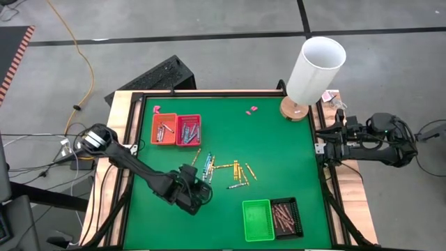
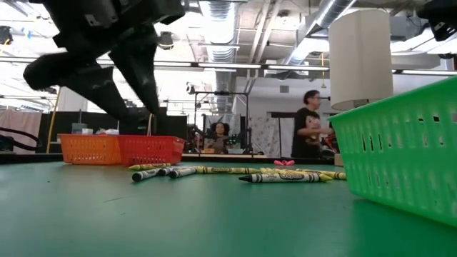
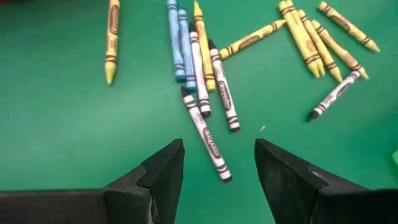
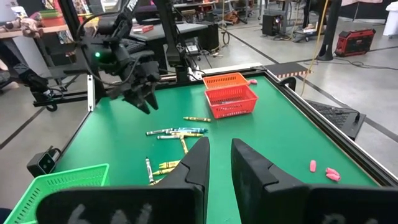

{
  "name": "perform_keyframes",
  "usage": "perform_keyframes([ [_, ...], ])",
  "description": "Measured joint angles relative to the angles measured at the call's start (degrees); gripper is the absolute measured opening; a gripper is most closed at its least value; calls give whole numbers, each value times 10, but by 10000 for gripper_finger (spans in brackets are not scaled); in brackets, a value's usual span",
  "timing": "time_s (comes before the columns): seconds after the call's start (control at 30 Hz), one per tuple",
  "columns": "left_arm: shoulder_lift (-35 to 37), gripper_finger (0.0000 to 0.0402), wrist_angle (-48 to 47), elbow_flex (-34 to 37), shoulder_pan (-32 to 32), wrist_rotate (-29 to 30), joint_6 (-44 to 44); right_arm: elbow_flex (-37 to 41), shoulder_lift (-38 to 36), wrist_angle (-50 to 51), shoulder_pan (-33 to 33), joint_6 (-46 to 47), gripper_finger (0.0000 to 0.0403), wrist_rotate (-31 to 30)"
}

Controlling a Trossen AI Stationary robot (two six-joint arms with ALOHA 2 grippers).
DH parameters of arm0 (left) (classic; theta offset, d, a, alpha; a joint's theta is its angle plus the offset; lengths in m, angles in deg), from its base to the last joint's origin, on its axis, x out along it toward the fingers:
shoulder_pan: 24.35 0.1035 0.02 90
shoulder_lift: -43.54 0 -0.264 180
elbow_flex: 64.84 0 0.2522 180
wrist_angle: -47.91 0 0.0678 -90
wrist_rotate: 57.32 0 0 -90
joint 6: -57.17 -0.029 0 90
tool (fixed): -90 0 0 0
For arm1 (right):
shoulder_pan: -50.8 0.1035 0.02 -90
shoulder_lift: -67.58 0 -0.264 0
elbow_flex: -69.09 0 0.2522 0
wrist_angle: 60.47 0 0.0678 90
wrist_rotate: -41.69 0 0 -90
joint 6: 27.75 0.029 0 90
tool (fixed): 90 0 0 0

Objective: Sort crayons
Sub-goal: Put the black crayon into the orange bin

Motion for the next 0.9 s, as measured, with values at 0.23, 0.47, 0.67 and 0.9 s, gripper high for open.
perform_keyframes([
  [0.23, -33, 185, 35, 0, -4, 3, 10, 0, 0, 1, 0, 0, 68, -2],
  [0.47, -68, 185, 63, 0, -4, 13, 15, 0, 0, 1, 0, 2, 68, -7],
  [0.67, -97, 185, 76, -4, -1, 20, 22, 0, 0, 1, 0, 2, 68, -7],
  [0.9, -129, 185, 87, -6, 0, 11, 22, 0, -1, 1, 0, 2, 68, -7],
])
